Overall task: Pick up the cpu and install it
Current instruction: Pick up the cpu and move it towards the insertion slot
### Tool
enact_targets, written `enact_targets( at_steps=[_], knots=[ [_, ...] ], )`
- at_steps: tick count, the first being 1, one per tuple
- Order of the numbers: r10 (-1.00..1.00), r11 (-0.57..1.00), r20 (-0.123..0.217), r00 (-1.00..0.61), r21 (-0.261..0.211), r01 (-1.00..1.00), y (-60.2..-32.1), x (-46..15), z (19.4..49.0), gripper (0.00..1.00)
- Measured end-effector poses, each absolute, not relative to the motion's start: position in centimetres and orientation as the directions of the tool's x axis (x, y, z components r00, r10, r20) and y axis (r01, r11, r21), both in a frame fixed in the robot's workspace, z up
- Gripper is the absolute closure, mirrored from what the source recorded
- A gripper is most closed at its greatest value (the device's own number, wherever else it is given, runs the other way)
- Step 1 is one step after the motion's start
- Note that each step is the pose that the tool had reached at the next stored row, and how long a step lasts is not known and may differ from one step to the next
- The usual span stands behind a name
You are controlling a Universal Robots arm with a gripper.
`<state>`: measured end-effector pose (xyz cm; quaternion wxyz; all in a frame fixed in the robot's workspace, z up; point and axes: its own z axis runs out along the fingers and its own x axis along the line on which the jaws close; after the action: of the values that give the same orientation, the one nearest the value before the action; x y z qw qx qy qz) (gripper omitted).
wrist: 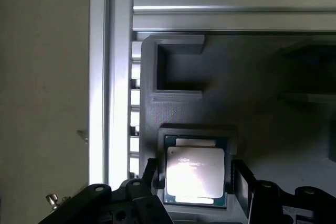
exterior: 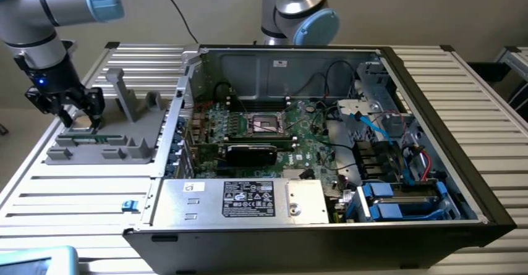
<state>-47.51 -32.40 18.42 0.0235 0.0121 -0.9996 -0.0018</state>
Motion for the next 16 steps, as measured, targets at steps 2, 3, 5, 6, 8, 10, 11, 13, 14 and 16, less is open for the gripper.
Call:
enact_targets(
  at_steps=[2, 3, 5, 6, 8, 10, 11, 13, 14, 16],
  knots=[
    [-0.024, 1.0, 0.042, -0.999, 0.002, -0.024, -32.34, -47.61, 18.42, 0.34],
    [-0.024, 1.0, 0.04, -0.999, 0.002, -0.024, -32.34, -47.62, 18.42, 0.34],
    [-0.024, 1.0, 0.038, -0.999, 0.002, -0.024, -32.34, -47.62, 18.41, 0.34],
    [-0.024, 1.0, 0.038, -0.999, 0.002, -0.024, -32.34, -47.63, 18.41, 0.34],
    [-0.024, 1.0, 0.038, -0.999, 0.002, -0.024, -32.33, -47.64, 18.41, 0.34],
    [-0.024, 1.0, 0.038, -0.999, 0.002, -0.024, -32.33, -47.64, 18.41, 0.34],
    [-0.024, 1.0, 0.038, -0.999, 0.002, -0.024, -32.33, -47.64, 18.41, 0.34],
    [-0.024, 1.0, 0.038, -0.999, 0.002, -0.024, -32.33, -47.64, 18.41, 0.34],
    [-0.024, 1.0, 0.038, -0.999, 0.002, -0.024, -32.33, -47.64, 18.41, 0.34],
    [-0.024, 1.0, 0.038, -0.999, 0.002, -0.024, -32.33, -47.64, 18.41, 0.42]
  ],
)
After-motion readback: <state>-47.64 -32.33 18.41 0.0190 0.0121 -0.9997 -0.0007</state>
